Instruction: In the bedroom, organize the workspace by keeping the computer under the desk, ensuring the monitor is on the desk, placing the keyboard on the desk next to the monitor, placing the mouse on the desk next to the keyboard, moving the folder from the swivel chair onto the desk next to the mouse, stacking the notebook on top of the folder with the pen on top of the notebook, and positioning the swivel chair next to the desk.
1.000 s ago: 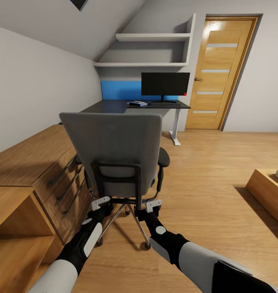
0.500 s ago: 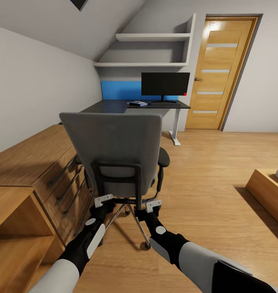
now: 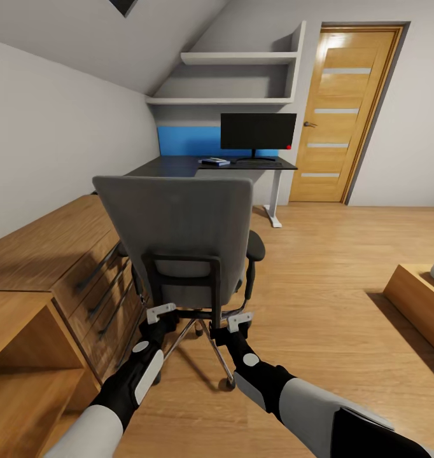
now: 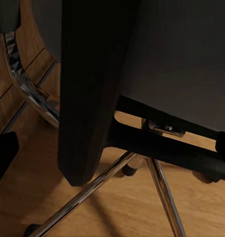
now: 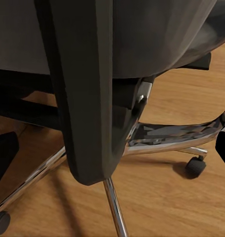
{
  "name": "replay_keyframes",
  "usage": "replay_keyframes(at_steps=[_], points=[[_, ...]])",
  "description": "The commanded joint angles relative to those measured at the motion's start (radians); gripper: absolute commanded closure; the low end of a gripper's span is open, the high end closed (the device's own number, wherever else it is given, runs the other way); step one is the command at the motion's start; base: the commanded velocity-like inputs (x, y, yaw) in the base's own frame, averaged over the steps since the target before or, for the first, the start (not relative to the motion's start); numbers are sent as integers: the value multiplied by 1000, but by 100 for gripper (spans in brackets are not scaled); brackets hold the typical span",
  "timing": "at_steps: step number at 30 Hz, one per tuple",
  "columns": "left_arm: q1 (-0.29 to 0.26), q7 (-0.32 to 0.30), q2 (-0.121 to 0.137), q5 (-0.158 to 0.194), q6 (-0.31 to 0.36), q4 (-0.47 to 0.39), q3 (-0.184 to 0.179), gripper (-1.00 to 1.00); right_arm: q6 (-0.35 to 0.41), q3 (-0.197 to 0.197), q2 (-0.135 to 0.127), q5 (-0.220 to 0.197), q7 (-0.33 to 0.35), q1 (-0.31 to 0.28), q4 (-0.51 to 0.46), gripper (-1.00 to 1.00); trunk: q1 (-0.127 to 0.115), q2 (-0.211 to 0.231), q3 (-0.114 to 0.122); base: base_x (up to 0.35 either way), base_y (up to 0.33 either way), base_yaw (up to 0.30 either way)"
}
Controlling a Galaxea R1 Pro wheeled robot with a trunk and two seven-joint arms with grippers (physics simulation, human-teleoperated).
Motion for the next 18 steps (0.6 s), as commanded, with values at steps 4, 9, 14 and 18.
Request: replay_keyframes(at_steps=[4,9,14,18], points=[[0,7,2,10,1,-1,-4,-100,-4,9,0,-7,-6,-1,0,-100,0,0,-1,0,0,0],[0,7,4,10,1,0,-4,-100,-4,9,0,-7,-6,-1,0,-100,0,0,-1,0,0,0],[0,7,5,10,1,0,-4,-100,-4,8,0,-7,-6,-1,0,-100,0,0,-1,1,0,0],[0,7,5,10,1,-1,-3,-100,-4,6,0,-7,-7,-1,2,-100,0,0,-1,106,0,0]])
